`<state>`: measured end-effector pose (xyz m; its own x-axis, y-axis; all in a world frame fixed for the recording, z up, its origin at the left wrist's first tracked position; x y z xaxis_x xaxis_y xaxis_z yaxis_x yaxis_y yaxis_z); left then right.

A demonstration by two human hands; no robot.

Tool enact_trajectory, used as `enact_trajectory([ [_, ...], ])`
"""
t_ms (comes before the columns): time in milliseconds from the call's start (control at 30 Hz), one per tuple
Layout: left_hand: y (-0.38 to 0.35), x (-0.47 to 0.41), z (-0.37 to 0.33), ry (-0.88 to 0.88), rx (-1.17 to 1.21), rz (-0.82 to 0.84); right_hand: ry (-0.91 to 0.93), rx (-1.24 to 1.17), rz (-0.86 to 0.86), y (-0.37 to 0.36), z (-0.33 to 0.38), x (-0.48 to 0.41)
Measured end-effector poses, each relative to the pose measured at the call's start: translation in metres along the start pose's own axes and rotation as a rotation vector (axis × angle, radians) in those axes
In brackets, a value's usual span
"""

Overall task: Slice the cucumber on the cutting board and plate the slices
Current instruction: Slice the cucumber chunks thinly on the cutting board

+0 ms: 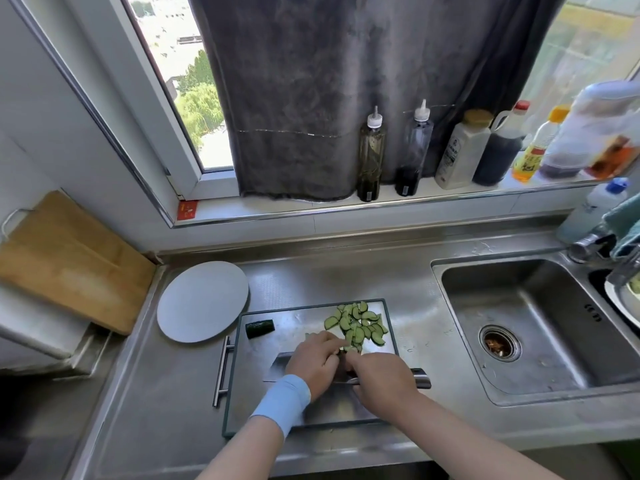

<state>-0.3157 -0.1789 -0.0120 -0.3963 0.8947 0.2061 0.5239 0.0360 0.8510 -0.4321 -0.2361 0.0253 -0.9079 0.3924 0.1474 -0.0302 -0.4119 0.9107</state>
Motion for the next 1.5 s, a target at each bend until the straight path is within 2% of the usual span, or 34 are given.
enact_trajectory([
  [100,-0.003,0.001,-0.018,-0.084,0.009,0.043,0.005,-0.027,-0.013,0.000,-0.002,-0.001],
  [233,-0.008,-0.009,-0.018,-0.066,-0.196,0.210,0.008,-0.002,-0.003,0.001,-0.004,-0.003],
  [300,-0.004,-0.013,-0.007,0.027,-0.154,0.153,-0.010,0.004,0.006,0.003,-0.005,-0.003],
  [400,0.022,-0.003,0.020,0.294,-0.079,-0.108,-0.037,-0.016,0.016,0.007,-0.008,-0.005],
  [433,0.028,0.004,0.028,0.369,-0.100,-0.137,-0.039,-0.020,0.019,0.008,-0.009,-0.005],
  [533,0.031,0.017,0.049,0.471,-0.169,-0.053,-0.029,-0.022,0.018,0.011,-0.008,-0.007],
  [700,0.017,0.009,0.057,0.401,0.060,0.080,-0.015,-0.006,0.036,0.012,-0.002,-0.009],
  [767,0.013,0.008,0.057,0.439,0.198,0.121,-0.013,-0.009,0.043,0.012,-0.001,-0.008],
  [800,0.015,0.008,0.059,0.452,0.246,0.098,-0.011,-0.013,0.043,0.012,-0.001,-0.008],
  [867,0.027,0.011,0.063,0.450,0.270,-0.053,-0.008,-0.025,0.036,0.013,0.000,-0.008],
  [967,0.054,0.027,0.074,0.440,0.233,-0.435,-0.020,-0.046,0.031,0.012,-0.002,-0.007],
  [1033,0.061,0.045,0.087,0.517,0.222,-0.652,-0.069,-0.107,0.038,0.009,-0.005,-0.006],
  [1100,0.057,0.063,0.101,0.668,0.255,-0.711,-0.154,-0.230,0.052,0.003,-0.009,-0.005],
  [1167,0.042,0.071,0.113,0.800,0.338,-0.570,-0.222,-0.356,0.083,-0.005,-0.008,-0.005],
  [1267,0.015,0.072,0.118,0.826,0.335,-0.240,-0.229,-0.449,0.152,-0.021,0.004,-0.006],
  [1367,0.010,0.073,0.118,0.858,0.301,-0.152,-0.238,-0.495,0.212,-0.039,0.020,-0.004],
  [1500,0.017,0.066,0.124,0.826,0.247,-0.134,-0.283,-0.490,0.210,-0.054,0.028,-0.001],
])
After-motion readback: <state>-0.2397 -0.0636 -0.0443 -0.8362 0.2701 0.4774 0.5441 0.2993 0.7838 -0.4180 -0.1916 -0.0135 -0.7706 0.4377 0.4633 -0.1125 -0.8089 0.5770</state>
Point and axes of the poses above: each hand's wrist, its own x-axis away from the middle knuckle, its own y-axis out of the back of the hand, z = x × y, the point moved 6 cm from there along -x, towards the middle knuckle, and after that the axes turned 8 degrees about -x, right-handed, at the moved point
